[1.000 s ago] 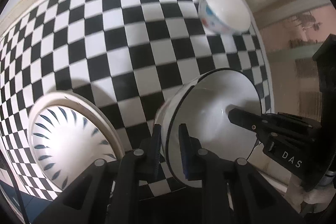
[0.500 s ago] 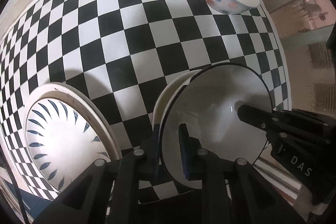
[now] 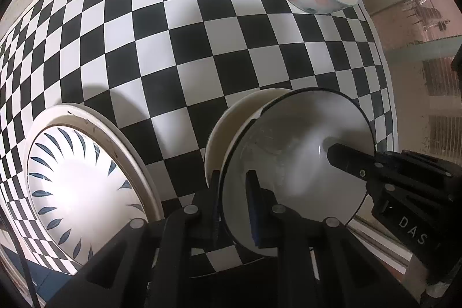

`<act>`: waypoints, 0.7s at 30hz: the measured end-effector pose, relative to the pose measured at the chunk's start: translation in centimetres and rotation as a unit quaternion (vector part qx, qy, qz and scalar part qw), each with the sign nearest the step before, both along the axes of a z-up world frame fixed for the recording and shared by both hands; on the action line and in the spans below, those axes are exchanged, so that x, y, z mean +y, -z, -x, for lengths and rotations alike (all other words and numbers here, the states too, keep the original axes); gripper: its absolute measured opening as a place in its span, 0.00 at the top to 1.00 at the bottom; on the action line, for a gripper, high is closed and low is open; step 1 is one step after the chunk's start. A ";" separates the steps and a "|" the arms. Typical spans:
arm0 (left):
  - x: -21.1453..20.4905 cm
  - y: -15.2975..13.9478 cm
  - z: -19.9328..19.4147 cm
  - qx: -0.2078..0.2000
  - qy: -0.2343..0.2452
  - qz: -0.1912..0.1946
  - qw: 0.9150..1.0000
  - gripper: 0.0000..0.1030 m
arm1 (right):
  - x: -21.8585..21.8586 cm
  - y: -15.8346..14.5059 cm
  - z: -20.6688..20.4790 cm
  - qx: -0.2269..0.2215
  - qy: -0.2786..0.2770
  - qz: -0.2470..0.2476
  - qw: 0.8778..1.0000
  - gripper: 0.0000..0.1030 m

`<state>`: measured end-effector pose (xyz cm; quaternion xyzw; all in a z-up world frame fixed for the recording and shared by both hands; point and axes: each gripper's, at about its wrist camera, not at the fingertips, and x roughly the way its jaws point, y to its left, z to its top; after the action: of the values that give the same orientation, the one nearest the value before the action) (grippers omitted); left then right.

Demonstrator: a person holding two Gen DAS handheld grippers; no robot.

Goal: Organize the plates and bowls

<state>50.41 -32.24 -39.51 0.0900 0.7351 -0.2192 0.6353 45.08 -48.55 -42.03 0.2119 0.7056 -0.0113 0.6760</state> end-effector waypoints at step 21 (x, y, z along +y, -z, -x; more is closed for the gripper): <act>1.3 -1.1 -0.5 0.002 -0.012 -0.015 1.000 0.86 | -0.2 0.3 1.0 0.009 0.012 -0.029 0.999 0.88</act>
<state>50.91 -30.92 -38.41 0.0901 0.7402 -0.2007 0.6353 44.04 -48.77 -42.33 0.2398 0.7094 -0.0006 0.6628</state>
